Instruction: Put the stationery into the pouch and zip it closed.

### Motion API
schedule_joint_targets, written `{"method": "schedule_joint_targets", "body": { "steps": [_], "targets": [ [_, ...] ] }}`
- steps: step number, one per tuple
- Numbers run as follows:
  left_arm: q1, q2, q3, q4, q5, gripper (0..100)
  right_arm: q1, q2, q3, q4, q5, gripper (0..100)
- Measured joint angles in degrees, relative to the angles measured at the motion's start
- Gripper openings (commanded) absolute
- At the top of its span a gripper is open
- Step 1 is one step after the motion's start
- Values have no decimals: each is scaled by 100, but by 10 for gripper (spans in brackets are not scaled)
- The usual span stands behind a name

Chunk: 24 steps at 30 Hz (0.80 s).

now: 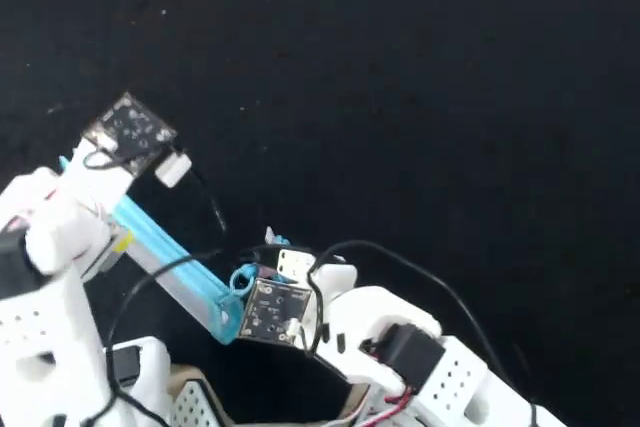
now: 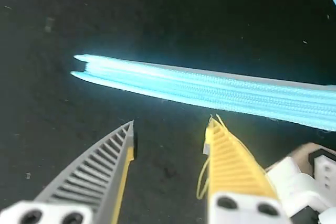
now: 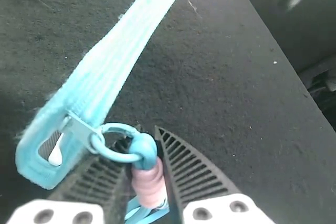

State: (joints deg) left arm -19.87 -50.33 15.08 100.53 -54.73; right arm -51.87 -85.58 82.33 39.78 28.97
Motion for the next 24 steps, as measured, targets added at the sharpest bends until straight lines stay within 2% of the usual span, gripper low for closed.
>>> {"method": "schedule_joint_targets", "body": {
  "steps": [6, 8, 11, 16, 24],
  "targets": [
    [-9, -879, 712, 0, -1178, 216, 0, 0, 0, 0, 0, 11],
    [-9, -914, 1081, -88, -1213, 216, 0, 0, 0, 0, 0, 11],
    [-26, -862, 1459, -325, -818, 216, 0, 0, 0, 0, 0, 11],
    [-35, -615, 1521, -633, 352, 216, 0, 0, 0, 0, 0, 11],
    [-35, -114, 642, -105, 3877, 222, 0, 0, 0, 0, 0, 11]
  ]
}}
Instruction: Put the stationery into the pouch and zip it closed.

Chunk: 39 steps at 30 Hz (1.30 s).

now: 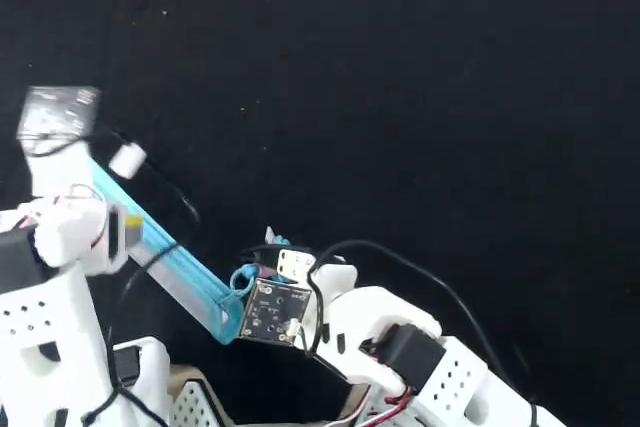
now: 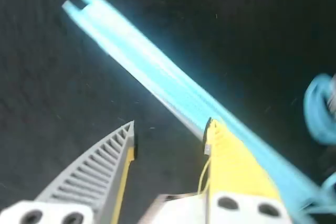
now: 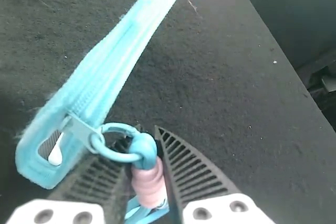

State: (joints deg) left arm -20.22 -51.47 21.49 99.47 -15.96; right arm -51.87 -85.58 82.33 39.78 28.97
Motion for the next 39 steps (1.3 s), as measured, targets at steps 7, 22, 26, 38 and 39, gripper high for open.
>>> {"method": "schedule_joint_targets", "body": {
  "steps": [7, 22, 26, 38, 39],
  "targets": [
    [0, 862, -343, 88, 2330, 222, 0, 0, 0, 0, 0, 11],
    [1073, 1670, -343, 88, 3868, 232, 0, 0, 0, 0, 0, 11],
    [1099, 1873, -343, 88, 3930, 230, 18, 0, 0, 0, 0, 11],
    [1125, 2084, 97, 79, 3965, 149, 9, 0, 0, 0, 0, 11],
    [1116, 2075, 88, 79, 3938, 102, 9, 0, 0, 0, 0, 11]
  ]
}}
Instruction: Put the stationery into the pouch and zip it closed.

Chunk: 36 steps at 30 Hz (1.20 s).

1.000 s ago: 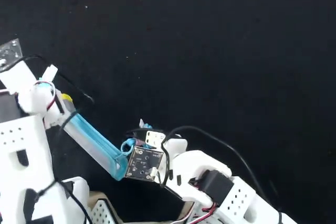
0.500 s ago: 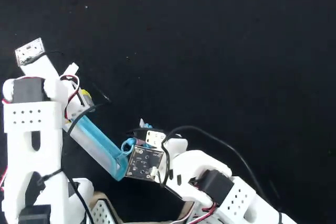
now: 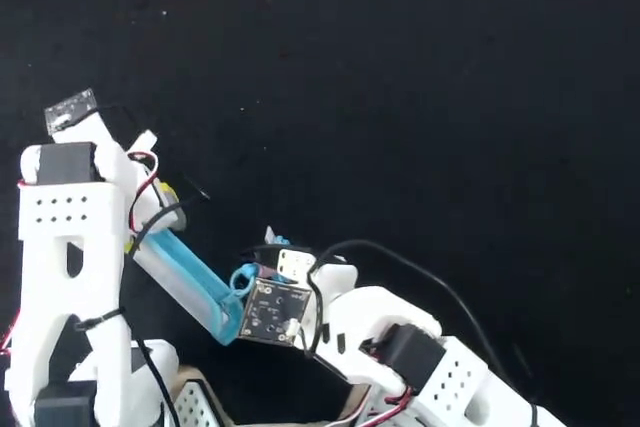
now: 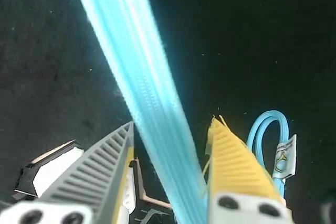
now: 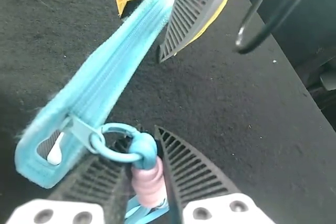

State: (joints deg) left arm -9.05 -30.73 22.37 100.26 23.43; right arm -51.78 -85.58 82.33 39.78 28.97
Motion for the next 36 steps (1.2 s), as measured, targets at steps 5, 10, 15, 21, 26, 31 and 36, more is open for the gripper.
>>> {"method": "schedule_joint_targets", "body": {
  "steps": [5, 10, 15, 21, 26, 31, 36],
  "targets": [
    [44, 9, -369, -105, -308, 43, 9, 0, -123, 396, 0, 11],
    [26, 9, -607, -457, 35, 31, 0, 0, -413, 659, 0, 11],
    [26, 18, -870, -862, 686, 31, 0, 0, -431, 659, 0, 11],
    [62, 35, -1275, -1152, 1266, 31, 18, 0, -404, 659, -18, 11],
    [62, 35, -1451, -1160, 1547, 32, 18, -26, -176, 651, -18, 11],
    [62, 35, -1459, -1160, 1574, 32, 18, -123, -26, 624, -26, 11],
    [62, 35, -1433, -1160, 1574, 32, 18, -123, 281, 624, -26, 39]
  ]
}}
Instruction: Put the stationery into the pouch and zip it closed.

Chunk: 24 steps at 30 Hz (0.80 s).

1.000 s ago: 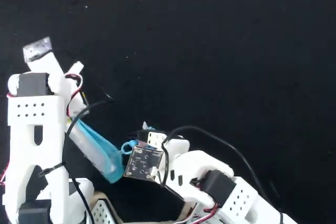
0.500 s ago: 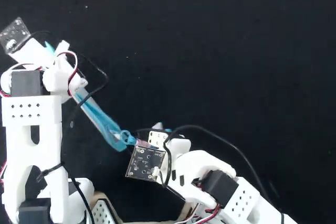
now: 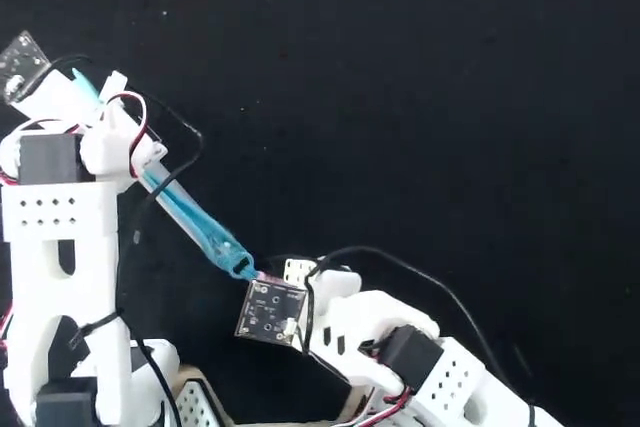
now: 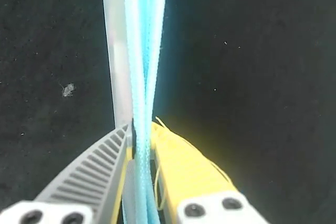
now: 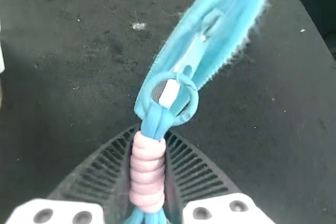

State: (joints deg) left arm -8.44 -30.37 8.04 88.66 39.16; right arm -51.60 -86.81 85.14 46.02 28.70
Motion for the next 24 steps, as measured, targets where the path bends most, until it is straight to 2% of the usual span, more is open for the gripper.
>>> {"method": "schedule_joint_targets", "body": {
  "steps": [4, 10, 14, 17, 24],
  "targets": [
    [-9, 0, 448, -141, 0, 32, -9, 70, 0, 0, -299, 149],
    [-264, -53, 1635, -1073, -149, 33, -132, 79, 369, -818, -1073, 134],
    [-264, -114, 2057, -1521, -141, 33, -378, 79, 448, -1064, -1169, 154],
    [-264, -114, 2092, -1635, -141, 33, -396, 79, 440, -1073, -1178, 226],
    [-264, -114, 2092, -1653, -141, 33, -536, 79, 440, -1152, -1204, 191]
  ]
}}
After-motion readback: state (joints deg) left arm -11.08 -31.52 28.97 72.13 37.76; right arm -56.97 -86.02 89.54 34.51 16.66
